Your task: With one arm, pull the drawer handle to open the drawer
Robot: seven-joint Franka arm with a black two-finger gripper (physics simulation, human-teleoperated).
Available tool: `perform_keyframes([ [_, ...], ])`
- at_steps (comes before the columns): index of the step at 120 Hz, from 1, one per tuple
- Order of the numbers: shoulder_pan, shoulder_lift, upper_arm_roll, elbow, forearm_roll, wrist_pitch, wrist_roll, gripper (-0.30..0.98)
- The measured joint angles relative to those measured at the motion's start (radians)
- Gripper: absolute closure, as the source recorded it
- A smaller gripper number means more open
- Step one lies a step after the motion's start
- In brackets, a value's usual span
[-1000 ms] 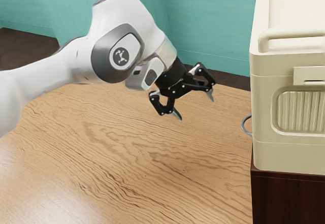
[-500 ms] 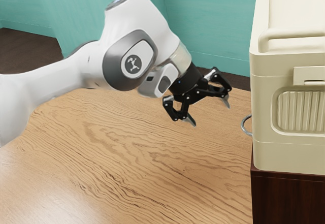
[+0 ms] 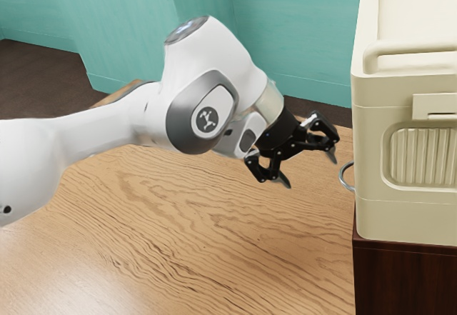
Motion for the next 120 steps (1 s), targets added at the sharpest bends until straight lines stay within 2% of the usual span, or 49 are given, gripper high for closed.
perform_keyframes([
  [80, -0.012, 0.034, 0.006, -0.046, -0.011, 0.1, 0.014, 0.0],
  [120, -0.02, -0.076, 0.064, -0.182, -0.004, 0.105, 0.015, 0.04],
])
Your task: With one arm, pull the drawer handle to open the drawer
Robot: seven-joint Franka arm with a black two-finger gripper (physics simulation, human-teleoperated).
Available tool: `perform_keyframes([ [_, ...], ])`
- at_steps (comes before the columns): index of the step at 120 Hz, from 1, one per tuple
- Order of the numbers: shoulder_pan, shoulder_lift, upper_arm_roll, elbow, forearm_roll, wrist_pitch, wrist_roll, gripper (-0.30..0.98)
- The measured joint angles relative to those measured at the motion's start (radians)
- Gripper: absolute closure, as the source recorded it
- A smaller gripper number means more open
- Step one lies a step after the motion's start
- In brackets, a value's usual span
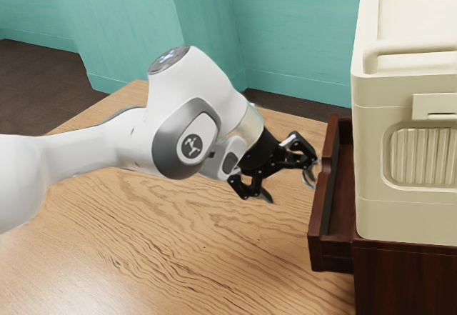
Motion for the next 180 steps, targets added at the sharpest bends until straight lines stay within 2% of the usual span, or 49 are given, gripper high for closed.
perform_keyframes([
  [25, -0.001, -0.021, 0.033, -0.028, 0.001, 0.001, 0.0, 0.0],
  [60, -0.013, -0.091, 0.058, -0.085, 0.001, 0.001, -0.002, 0.09],
  [94, 0.016, -0.165, 0.117, -0.165, 0.001, 0.001, -0.002, 0.02],
  [119, 0.015, -0.192, 0.126, -0.2, 0.004, 0.0, -0.005, 0.0],
  [144, 0.008, -0.227, 0.123, -0.206, 0.099, -0.022, -0.035, 0.0],
  [180, 0.015, -0.266, 0.124, -0.225, 0.193, -0.078, -0.097, 0.0],
])
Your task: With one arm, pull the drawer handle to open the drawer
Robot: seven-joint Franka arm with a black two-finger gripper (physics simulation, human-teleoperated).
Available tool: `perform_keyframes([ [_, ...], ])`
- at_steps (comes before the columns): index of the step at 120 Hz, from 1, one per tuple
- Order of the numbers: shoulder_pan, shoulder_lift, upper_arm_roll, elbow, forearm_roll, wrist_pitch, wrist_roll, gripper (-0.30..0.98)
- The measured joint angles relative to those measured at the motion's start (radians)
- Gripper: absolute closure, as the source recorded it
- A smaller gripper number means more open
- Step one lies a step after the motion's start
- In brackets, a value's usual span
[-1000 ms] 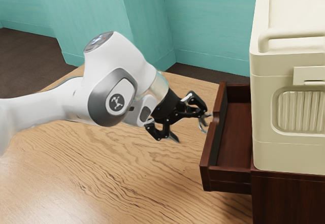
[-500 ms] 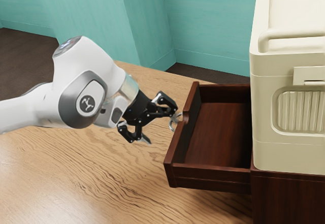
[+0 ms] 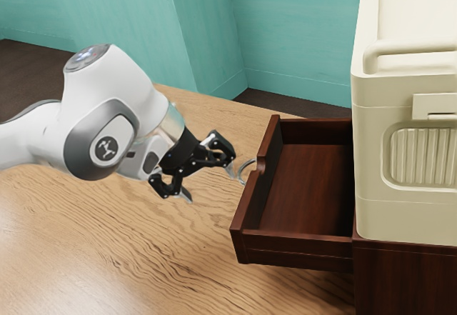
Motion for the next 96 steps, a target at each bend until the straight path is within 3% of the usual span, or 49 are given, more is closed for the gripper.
perform_keyframes([
  [29, 0.0, -0.069, -0.009, 0.012, 0.066, -0.068, -0.067, 0.0],
  [54, -0.01, -0.065, -0.023, 0.132, 0.128, -0.169, -0.172, 0.0],
  [96, -0.002, -0.044, -0.142, 0.349, 0.226, -0.456, -0.588, 0.0],
])
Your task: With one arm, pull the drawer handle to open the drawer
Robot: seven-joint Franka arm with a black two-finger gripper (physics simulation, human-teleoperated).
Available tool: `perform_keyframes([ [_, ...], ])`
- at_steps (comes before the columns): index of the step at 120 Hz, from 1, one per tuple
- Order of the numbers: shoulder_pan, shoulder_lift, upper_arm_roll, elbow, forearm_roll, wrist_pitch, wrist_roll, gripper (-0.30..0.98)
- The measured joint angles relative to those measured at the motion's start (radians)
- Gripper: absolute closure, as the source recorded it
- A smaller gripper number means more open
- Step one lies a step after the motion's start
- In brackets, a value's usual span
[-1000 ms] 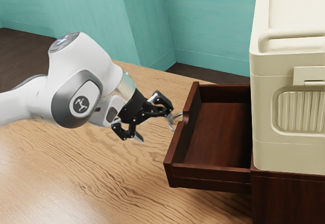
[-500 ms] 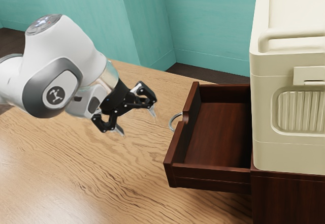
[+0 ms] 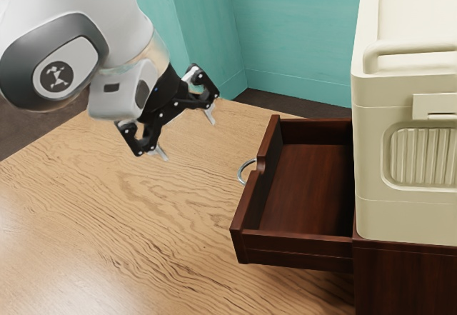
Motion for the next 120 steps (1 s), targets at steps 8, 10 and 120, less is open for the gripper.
perform_keyframes([
  [8, 0.002, 0.007, -0.014, 0.038, 0.007, -0.066, -0.109, 0.0],
  [10, 0.001, 0.012, -0.018, 0.052, 0.009, -0.084, -0.139, 0.0],
  [120, 0.17, 0.116, -0.166, 0.253, 0.012, -0.457, -1.381, 0.0],
])
